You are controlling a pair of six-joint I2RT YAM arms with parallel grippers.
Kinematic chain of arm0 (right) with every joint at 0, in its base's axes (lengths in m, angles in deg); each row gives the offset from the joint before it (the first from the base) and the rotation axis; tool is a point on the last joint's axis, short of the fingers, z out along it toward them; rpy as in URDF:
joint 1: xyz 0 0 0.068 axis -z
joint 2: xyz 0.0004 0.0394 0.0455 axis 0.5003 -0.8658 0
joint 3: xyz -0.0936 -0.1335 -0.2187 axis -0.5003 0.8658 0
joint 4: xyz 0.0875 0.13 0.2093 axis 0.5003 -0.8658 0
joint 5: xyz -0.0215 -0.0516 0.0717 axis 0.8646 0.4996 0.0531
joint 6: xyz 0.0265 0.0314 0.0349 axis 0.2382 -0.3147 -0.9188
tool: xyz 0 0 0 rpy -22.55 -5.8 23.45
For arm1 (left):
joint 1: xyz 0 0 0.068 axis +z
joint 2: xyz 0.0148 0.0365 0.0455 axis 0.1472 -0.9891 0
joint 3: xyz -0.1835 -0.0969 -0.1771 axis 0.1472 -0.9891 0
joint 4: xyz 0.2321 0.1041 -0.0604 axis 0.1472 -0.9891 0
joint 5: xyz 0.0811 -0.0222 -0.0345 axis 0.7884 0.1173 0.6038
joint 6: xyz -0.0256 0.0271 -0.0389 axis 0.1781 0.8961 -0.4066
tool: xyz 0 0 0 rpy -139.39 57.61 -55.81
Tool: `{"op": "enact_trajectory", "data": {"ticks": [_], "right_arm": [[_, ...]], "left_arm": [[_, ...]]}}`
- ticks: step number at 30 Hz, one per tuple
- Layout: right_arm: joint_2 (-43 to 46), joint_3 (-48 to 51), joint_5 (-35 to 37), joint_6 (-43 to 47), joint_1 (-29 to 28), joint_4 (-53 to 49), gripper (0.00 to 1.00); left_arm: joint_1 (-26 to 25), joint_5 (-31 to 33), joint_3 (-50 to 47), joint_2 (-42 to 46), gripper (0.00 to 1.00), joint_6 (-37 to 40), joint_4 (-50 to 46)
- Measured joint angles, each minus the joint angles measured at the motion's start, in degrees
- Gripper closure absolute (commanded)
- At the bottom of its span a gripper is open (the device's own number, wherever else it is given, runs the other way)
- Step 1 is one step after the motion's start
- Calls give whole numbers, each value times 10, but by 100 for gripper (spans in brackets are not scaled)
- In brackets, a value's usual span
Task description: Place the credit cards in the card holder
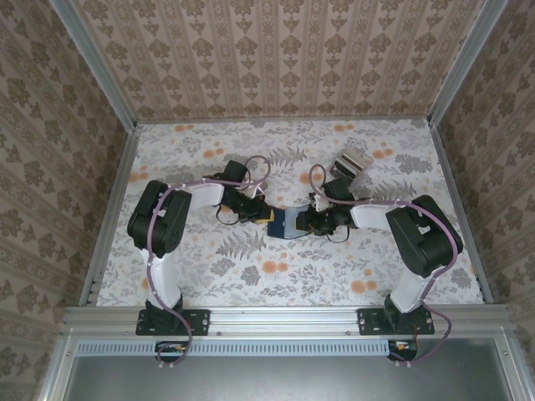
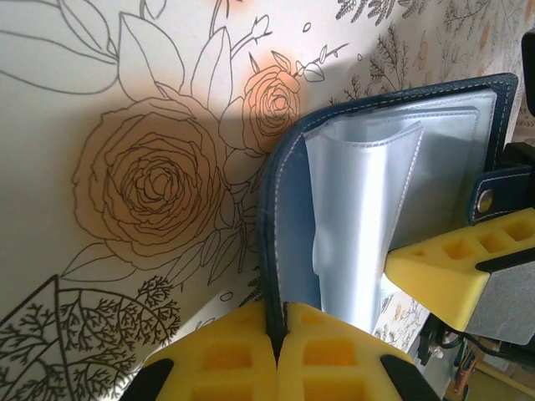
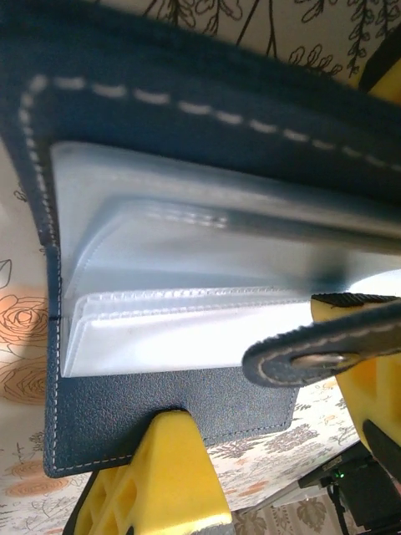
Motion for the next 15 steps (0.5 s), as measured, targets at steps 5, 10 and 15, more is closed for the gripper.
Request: {"op": "enact_trajectory", "data": {"ticks": [5, 10, 15], "right_arm": [[0, 0, 0, 2, 0, 0, 62], [0, 0, 0, 2, 0, 0, 64], [0, -4, 0, 2, -1, 0, 66]], "left_arm": [[0, -2, 0, 0, 100, 0, -1], [0, -4, 0, 0, 76, 0, -1], [0, -22, -5, 0, 55, -15, 24]]}}
